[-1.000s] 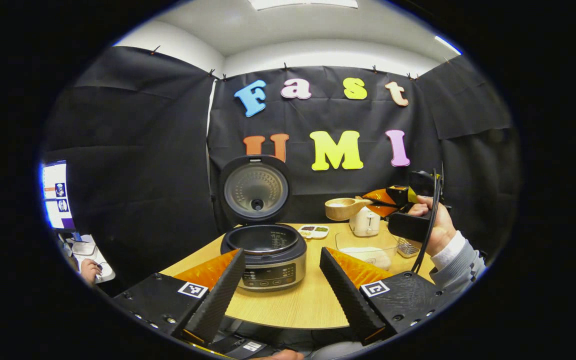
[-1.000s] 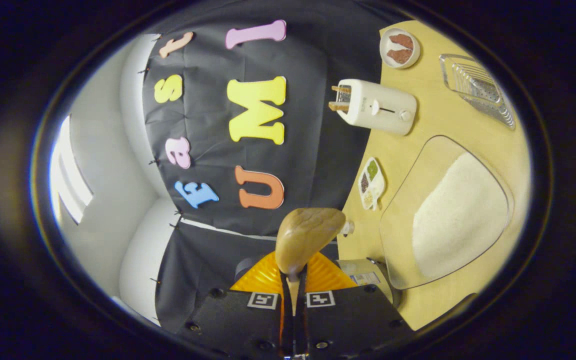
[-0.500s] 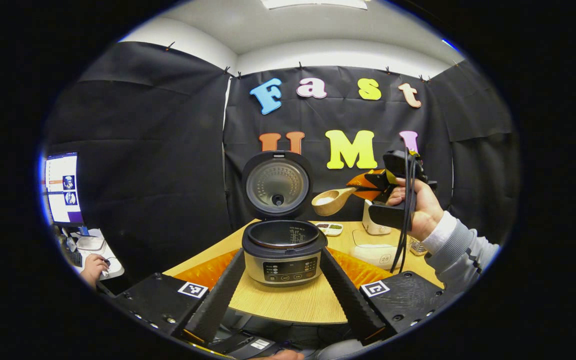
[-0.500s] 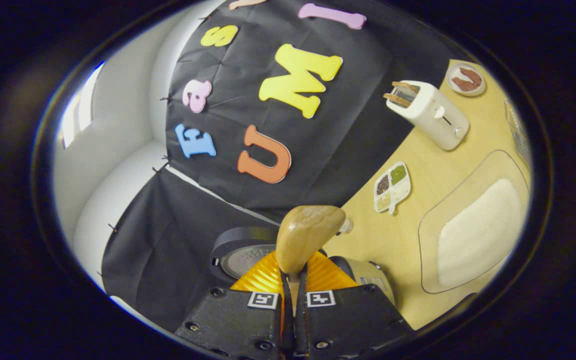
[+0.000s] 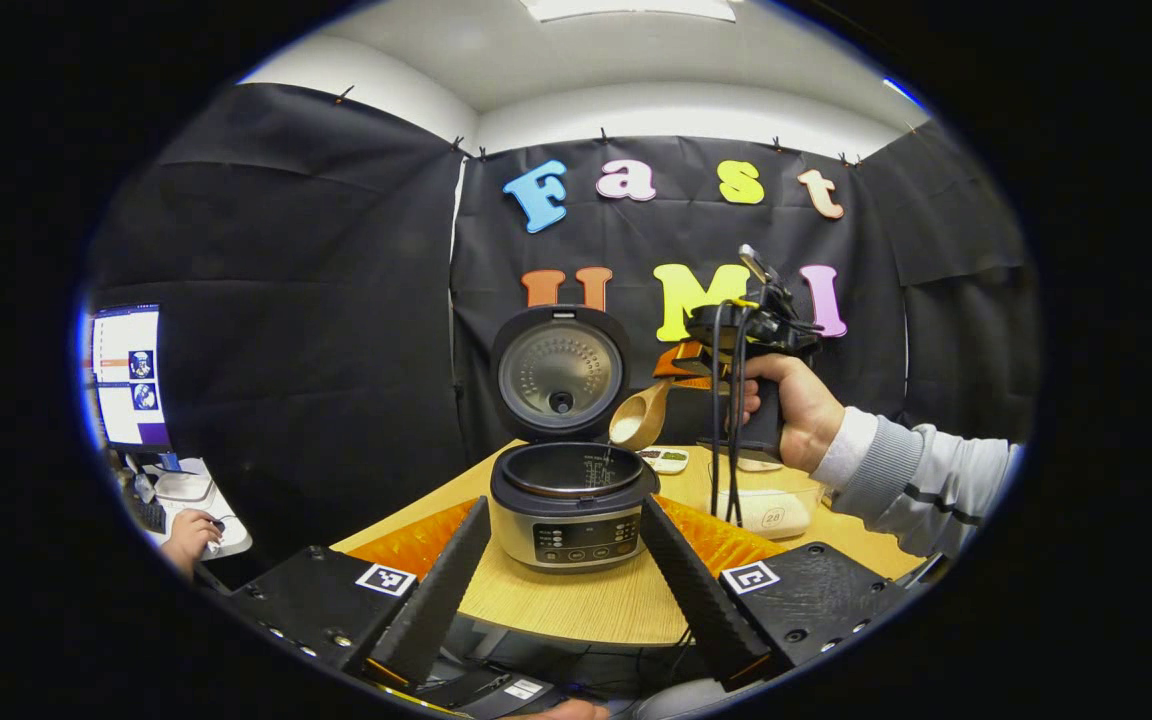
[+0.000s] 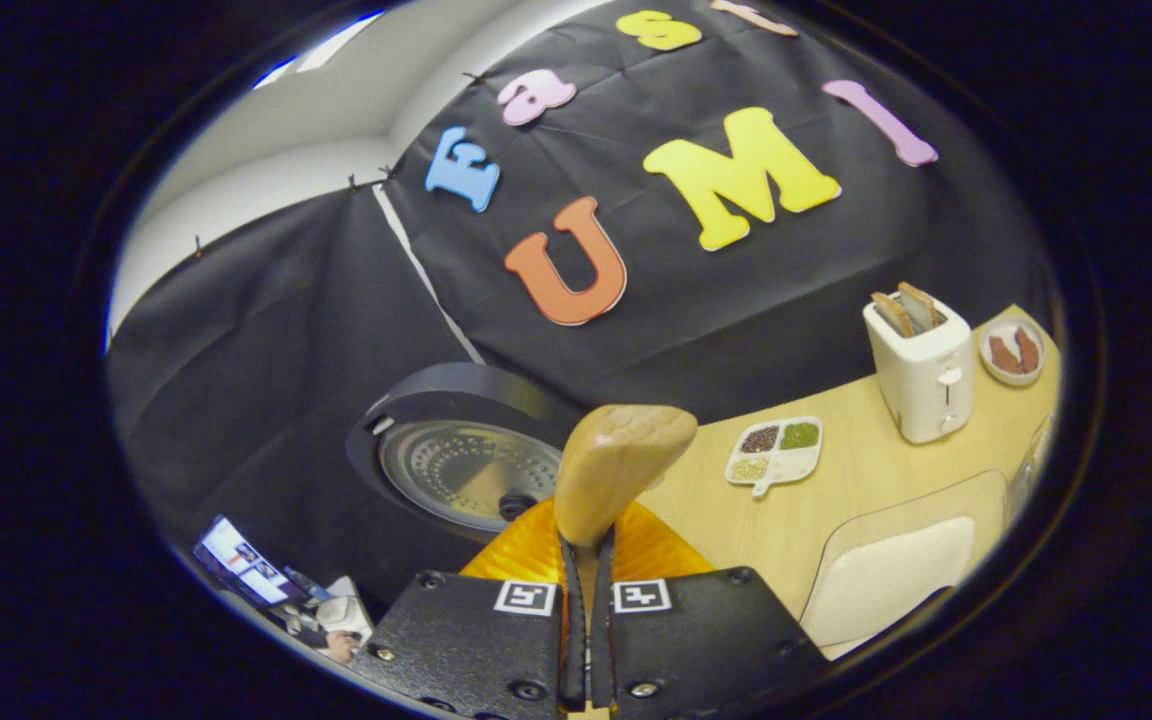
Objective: Close the left gripper, press the button to open the rice cooker; take a wooden spoon from the chopstick holder with the right hand, scoop a spoonful of rice and pour it into the rice cooker, then put the wooden spoon back into the chopstick holder.
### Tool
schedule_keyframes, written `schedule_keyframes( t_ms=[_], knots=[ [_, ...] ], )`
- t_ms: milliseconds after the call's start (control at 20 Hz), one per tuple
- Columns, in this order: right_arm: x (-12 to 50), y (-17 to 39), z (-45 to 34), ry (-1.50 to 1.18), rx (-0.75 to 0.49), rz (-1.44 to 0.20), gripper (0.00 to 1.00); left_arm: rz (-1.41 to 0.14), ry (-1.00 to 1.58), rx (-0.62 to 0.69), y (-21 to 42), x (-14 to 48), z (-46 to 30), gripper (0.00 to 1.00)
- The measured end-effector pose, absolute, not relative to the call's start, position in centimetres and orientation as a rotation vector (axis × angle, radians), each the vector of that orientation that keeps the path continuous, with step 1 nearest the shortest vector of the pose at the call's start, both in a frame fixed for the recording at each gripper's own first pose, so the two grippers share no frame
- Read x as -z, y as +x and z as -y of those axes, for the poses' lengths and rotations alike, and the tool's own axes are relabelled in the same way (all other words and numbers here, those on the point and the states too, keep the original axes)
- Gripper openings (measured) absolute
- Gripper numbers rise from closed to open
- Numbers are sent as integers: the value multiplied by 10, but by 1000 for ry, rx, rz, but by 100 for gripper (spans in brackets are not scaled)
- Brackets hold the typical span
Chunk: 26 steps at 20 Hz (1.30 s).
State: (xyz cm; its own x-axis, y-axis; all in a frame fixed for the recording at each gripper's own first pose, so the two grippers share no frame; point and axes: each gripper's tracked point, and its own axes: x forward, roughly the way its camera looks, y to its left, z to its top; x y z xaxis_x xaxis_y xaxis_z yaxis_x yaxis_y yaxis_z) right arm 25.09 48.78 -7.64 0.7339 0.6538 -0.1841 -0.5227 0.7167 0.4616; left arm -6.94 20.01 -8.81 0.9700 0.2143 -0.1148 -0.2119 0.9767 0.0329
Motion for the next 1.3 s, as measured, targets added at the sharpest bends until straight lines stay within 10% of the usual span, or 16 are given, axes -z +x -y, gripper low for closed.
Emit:
schedule_keyframes(
  t_ms=[1300],
  knots=[
    [65,207,-544,-324,-693,-11,7,-137,0,-218,-73,97,-207,96]
  ],
)
